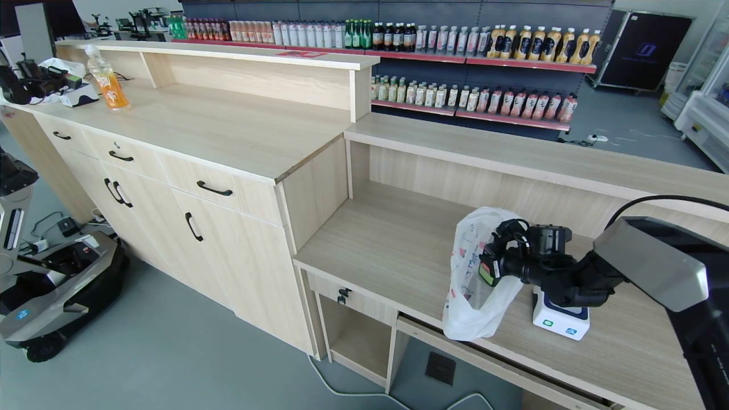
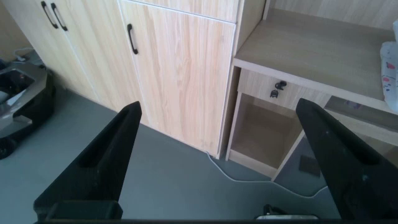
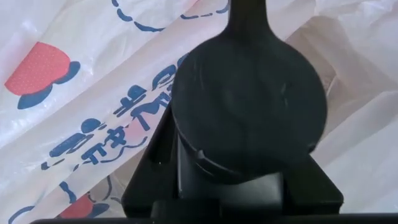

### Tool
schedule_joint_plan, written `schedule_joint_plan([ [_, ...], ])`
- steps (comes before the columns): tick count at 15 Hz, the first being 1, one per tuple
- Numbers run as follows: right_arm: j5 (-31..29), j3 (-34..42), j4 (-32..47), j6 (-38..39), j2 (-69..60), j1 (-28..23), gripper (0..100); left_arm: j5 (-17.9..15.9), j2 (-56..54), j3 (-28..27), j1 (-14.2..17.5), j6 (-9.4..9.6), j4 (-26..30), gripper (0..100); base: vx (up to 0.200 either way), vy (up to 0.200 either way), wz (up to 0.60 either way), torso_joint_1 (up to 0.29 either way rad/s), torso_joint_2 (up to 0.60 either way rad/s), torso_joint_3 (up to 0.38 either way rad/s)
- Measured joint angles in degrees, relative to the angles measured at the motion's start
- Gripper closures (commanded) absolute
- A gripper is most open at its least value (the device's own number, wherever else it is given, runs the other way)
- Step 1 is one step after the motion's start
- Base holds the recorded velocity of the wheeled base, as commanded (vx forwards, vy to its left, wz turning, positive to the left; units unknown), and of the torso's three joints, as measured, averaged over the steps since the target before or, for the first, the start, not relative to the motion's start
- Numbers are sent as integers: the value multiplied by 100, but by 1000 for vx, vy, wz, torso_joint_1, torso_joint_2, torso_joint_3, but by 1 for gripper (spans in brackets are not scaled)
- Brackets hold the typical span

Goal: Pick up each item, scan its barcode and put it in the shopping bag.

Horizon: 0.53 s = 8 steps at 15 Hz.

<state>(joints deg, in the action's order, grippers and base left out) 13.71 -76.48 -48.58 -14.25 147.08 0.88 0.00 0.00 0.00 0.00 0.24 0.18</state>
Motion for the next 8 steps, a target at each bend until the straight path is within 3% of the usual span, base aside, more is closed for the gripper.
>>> schedule_joint_plan([
  [8,-1,358,99,227,-1034,-35,0,0,0,0,0,-2,0,0,0,0,0,0,0,0],
])
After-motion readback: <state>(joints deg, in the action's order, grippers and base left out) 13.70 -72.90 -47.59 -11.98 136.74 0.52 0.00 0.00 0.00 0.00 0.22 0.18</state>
